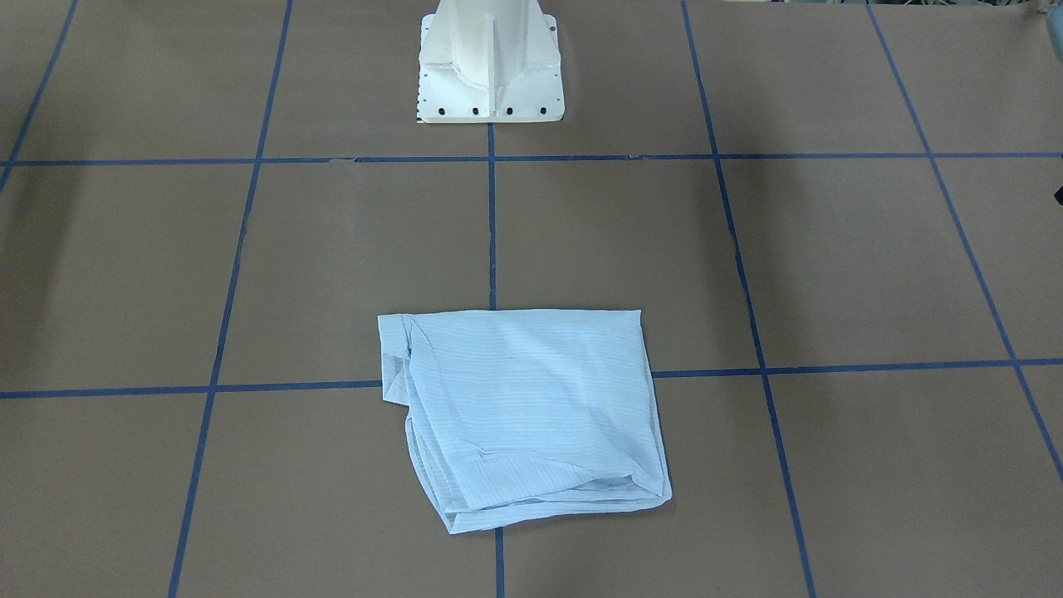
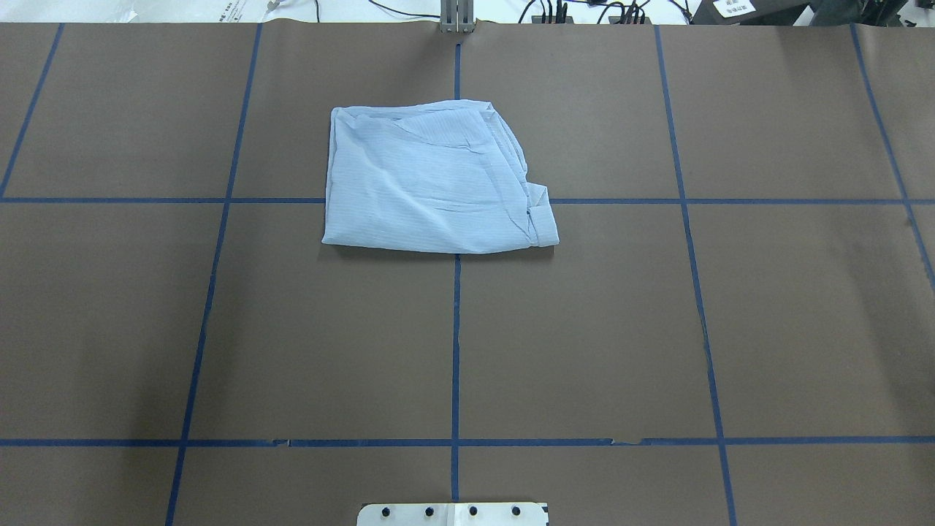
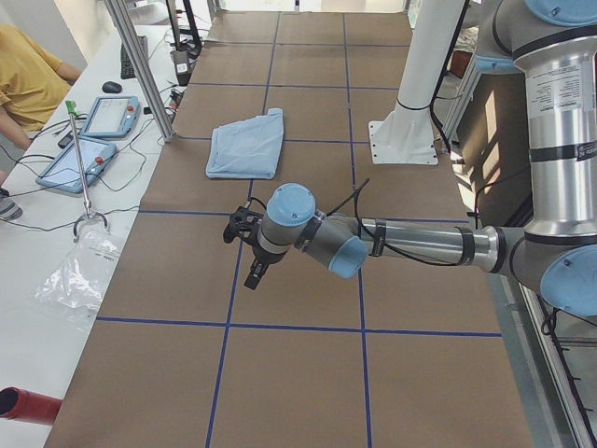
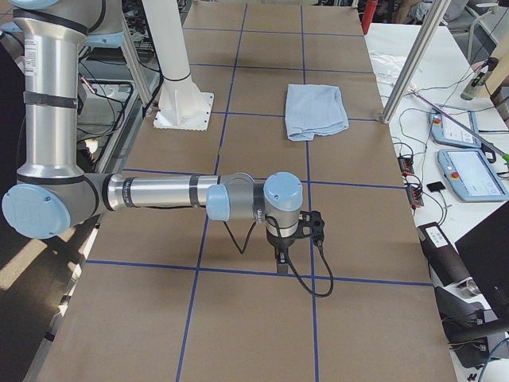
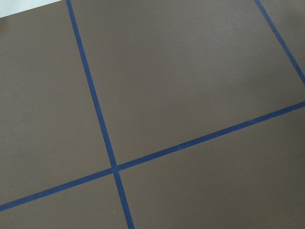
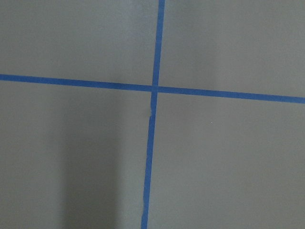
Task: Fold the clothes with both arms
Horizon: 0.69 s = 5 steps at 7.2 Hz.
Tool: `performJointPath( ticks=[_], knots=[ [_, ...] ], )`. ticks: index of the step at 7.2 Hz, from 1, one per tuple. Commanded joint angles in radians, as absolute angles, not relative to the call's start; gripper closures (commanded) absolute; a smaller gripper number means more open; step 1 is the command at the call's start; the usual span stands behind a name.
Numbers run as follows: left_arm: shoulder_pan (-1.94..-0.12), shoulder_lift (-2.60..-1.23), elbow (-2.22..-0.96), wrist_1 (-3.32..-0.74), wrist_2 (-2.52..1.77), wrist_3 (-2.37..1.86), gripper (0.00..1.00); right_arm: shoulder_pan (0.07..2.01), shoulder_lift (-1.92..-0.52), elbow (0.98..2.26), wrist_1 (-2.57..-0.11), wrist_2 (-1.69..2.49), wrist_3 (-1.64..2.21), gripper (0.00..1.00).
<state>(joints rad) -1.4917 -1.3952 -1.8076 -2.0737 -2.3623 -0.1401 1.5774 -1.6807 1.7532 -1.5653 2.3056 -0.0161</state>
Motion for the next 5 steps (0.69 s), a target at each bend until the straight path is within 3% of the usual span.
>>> performJointPath(
  ticks=[1,5],
  knots=[
    [-1.491,-1.388,-1.812,-2.074,-2.361,-0.147,0.00,1.575,-1.704,1.796,-1.569,2.290,-0.020,0.00],
    [-1.489,-1.390,-1.804,-2.074,-2.356,-0.147,0.00,1.528,-1.715,1.801,-1.569,2.316,-0.018,0.00]
  ],
)
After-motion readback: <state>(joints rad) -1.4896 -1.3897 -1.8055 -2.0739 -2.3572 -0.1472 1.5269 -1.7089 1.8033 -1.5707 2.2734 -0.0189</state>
